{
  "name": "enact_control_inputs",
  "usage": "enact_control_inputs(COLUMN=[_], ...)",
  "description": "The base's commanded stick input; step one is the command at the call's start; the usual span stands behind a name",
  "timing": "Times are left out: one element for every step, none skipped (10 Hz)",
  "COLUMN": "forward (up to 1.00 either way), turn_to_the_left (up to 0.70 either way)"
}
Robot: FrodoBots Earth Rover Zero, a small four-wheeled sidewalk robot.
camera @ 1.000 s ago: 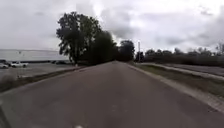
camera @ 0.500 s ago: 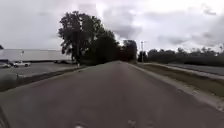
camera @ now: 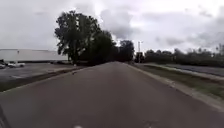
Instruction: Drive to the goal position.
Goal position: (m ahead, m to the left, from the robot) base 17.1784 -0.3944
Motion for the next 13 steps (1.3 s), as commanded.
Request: enact_control_inputs(forward=[1.0,1.0,1.0,1.0,1.0,1.0,1.0,1.0,1.0,1.0,1.0,1.0,1.0], turn_to_the_left=[-0.02,0.01,0.01,0.01,0.01,0.01,0.01,0.01,0.01,0.01,0.01,0.01,0.01])
